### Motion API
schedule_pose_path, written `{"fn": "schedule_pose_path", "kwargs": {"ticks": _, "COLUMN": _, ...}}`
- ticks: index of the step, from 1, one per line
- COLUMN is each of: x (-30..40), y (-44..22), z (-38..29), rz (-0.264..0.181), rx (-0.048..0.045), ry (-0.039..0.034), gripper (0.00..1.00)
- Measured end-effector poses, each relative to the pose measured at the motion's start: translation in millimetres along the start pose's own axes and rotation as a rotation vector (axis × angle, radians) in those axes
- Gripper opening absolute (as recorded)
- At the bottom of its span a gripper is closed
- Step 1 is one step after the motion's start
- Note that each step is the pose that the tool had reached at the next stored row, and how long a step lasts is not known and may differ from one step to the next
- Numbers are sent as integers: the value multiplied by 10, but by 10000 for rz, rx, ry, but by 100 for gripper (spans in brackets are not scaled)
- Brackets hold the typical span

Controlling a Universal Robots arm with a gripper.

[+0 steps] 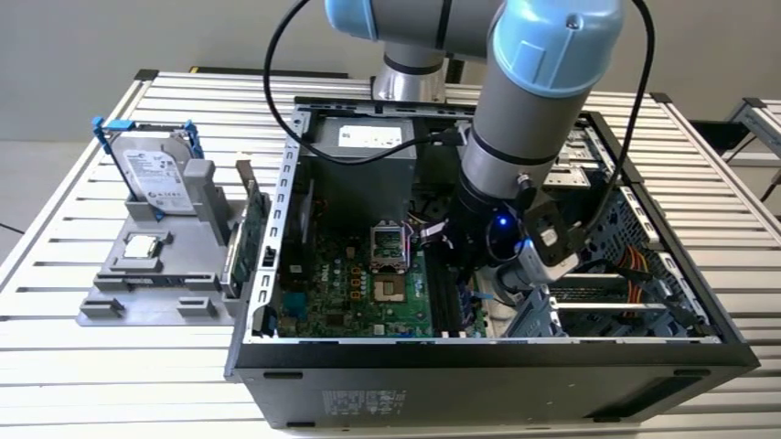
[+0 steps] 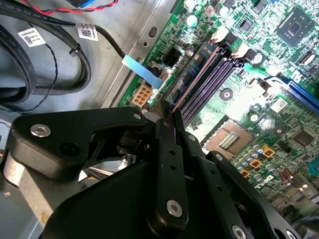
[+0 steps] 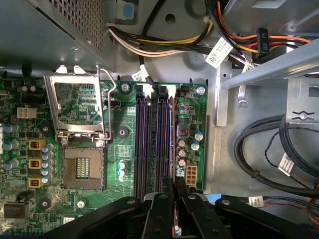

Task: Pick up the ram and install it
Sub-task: 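Insert the ram into the slot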

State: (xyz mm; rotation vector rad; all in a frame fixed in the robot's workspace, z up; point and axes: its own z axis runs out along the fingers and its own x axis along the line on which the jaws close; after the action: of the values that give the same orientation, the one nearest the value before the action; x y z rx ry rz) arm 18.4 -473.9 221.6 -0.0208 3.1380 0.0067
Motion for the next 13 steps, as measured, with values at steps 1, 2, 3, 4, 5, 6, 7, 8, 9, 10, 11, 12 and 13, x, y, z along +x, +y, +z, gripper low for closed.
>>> {"fn": "schedule_pose_path", "kwargs": {"ticks": 1, "x": 0, "y": 0, "z": 2, "rz": 13, "rx": -1, "ry": 0, "gripper": 0}}
{"fn": "schedule_pose_path", "kwargs": {"ticks": 2, "x": 0, "y": 1, "z": 5, "rz": 26, "rx": -2, "ry": -1, "gripper": 0}}
{"fn": "schedule_pose_path", "kwargs": {"ticks": 3, "x": 0, "y": 3, "z": 8, "rz": 35, "rx": -2, "ry": -1, "gripper": 0}}
{"fn": "schedule_pose_path", "kwargs": {"ticks": 4, "x": 0, "y": 4, "z": 10, "rz": 44, "rx": 1, "ry": 0, "gripper": 0}}
{"fn": "schedule_pose_path", "kwargs": {"ticks": 5, "x": 0, "y": 5, "z": 12, "rz": 52, "rx": 2, "ry": 0, "gripper": 0}}
{"fn": "schedule_pose_path", "kwargs": {"ticks": 6, "x": 0, "y": 6, "z": 17, "rz": 59, "rx": 3, "ry": 0, "gripper": 0}}
{"fn": "schedule_pose_path", "kwargs": {"ticks": 7, "x": 0, "y": 10, "z": 24, "rz": 66, "rx": -5, "ry": -2, "gripper": 0}}
{"fn": "schedule_pose_path", "kwargs": {"ticks": 8, "x": 0, "y": 10, "z": 27, "rz": 74, "rx": -2, "ry": -1, "gripper": 0}}
{"fn": "schedule_pose_path", "kwargs": {"ticks": 9, "x": 0, "y": 10, "z": 32, "rz": 78, "rx": -1, "ry": -1, "gripper": 0}}
{"fn": "schedule_pose_path", "kwargs": {"ticks": 10, "x": 0, "y": 10, "z": 34, "rz": 79, "rx": 0, "ry": 0, "gripper": 0}}
{"fn": "schedule_pose_path", "kwargs": {"ticks": 11, "x": 0, "y": 10, "z": 35, "rz": 80, "rx": 2, "ry": 0, "gripper": 0}}
{"fn": "schedule_pose_path", "kwargs": {"ticks": 12, "x": 0, "y": 10, "z": 35, "rz": 80, "rx": 2, "ry": 0, "gripper": 0}}
{"fn": "schedule_pose_path", "kwargs": {"ticks": 13, "x": 0, "y": 10, "z": 35, "rz": 81, "rx": 2, "ry": 2, "gripper": 0}}
